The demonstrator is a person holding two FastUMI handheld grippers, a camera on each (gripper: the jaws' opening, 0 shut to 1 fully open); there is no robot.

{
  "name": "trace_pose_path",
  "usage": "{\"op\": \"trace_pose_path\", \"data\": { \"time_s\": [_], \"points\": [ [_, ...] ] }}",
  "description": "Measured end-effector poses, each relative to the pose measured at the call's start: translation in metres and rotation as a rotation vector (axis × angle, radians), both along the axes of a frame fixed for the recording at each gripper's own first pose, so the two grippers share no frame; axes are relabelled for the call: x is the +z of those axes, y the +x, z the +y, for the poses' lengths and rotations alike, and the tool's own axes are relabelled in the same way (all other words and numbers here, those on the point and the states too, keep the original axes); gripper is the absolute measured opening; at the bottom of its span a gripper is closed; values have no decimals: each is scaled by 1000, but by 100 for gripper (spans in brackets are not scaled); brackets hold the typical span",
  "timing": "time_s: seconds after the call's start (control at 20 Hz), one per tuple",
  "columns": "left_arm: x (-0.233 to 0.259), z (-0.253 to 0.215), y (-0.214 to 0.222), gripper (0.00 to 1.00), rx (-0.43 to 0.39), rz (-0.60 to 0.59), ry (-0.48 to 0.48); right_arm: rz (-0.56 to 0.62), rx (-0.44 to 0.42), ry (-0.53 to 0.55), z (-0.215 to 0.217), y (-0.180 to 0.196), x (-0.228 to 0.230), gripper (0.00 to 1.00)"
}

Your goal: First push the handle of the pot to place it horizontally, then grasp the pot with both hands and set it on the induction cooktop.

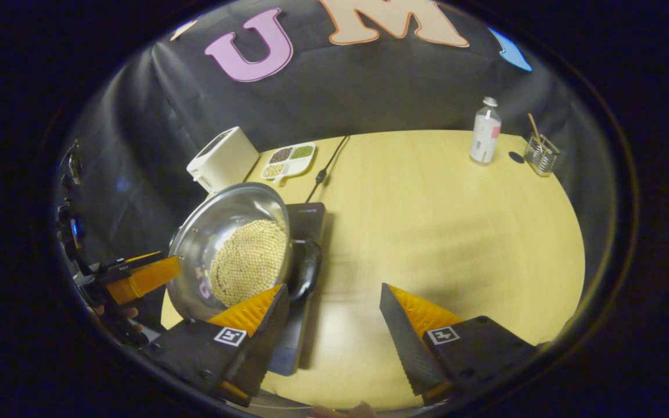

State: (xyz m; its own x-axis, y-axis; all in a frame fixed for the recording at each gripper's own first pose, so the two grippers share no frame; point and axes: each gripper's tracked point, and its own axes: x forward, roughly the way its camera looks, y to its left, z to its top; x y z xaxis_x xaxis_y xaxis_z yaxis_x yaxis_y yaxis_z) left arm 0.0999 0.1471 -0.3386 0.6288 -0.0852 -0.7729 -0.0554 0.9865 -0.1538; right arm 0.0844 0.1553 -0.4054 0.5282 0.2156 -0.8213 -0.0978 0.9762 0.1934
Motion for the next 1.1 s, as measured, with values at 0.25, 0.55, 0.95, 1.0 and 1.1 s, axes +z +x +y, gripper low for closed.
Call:
{"op": "trace_pose_path", "data": {
  "time_s": [0.25,0.55,0.95,1.0,1.1],
  "points": [
    [5,-42,-23,92,20,-35,15,-28,0,-46,-56,-18,-8,95],
    [-3,-84,-55,92,-26,17,18,-8,-36,-56,-97,-42,-22,95],
    [34,-138,-48,92,-176,-112,-56,-135,-121,-106,-119,-53,51,94],
    [36,-139,-52,96,-175,-117,-64,-152,-122,-116,-119,-55,61,95],
    [42,-143,-57,92,-179,-138,-90,-175,-129,-110,-113,-60,80,95]
  ]
}}
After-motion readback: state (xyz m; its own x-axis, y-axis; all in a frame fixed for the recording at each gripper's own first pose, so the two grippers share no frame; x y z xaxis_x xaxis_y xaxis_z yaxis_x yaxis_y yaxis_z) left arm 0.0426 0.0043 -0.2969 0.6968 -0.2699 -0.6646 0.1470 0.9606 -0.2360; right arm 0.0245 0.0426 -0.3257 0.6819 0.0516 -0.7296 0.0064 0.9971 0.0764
